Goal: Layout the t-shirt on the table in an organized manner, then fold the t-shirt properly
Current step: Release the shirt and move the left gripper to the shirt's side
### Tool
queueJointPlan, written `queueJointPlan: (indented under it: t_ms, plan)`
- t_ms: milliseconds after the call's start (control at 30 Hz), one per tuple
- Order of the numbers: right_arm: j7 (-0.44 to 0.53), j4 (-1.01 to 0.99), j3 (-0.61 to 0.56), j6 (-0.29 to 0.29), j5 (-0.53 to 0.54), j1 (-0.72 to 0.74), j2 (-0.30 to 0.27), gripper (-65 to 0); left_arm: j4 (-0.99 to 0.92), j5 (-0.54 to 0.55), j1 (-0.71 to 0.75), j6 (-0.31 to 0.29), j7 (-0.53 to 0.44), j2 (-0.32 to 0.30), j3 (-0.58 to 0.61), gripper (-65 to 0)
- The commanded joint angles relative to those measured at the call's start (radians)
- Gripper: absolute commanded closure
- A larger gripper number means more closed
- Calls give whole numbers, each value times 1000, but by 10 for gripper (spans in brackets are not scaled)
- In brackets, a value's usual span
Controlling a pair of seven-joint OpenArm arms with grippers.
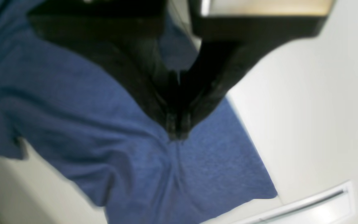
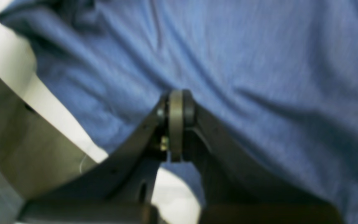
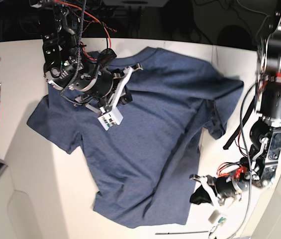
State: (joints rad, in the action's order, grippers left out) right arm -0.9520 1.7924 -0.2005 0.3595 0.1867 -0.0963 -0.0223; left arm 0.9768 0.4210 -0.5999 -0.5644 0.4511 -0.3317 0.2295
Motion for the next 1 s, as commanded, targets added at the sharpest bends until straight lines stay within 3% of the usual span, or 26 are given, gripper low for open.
queueJointPlan:
  t_ms: [0, 167, 233, 300, 400, 567, 700, 867, 967]
  plan:
    - [12, 16, 0, 3, 11, -9, 3, 0, -77, -8, -95, 6, -72, 21, 25, 0]
    - [12, 16, 0, 3, -36, -127, 3, 0, -566, -180, -318, 56, -338, 148, 134, 0]
    - [13, 16, 0, 3, -67, -168, 3, 0, -677, -255, -354, 72, -458, 170, 159, 0]
    - [12, 16, 0, 3, -85, -200, 3, 0, -711, -309, -352, 135, -532, 175, 179, 0]
    - [12, 16, 0, 3, -94, -237, 2, 0, -712, -368, -320, 216, -549, 176, 195, 0]
    - [12, 16, 0, 3, -94, -259, 3, 0, -713, -422, -217, 222, -613, 175, 195, 0]
    - [11, 17, 0, 3, -94, -259, 3, 0, -713, -476, -131, 278, -639, 171, 195, 0]
    - [10, 17, 0, 3, -125, -247, -5, 0, -712, -544, -83, 323, -630, 150, 195, 0]
    - [11, 17, 0, 2, -147, -220, -45, 0, -712, -545, -79, 321, -605, 113, 195, 0]
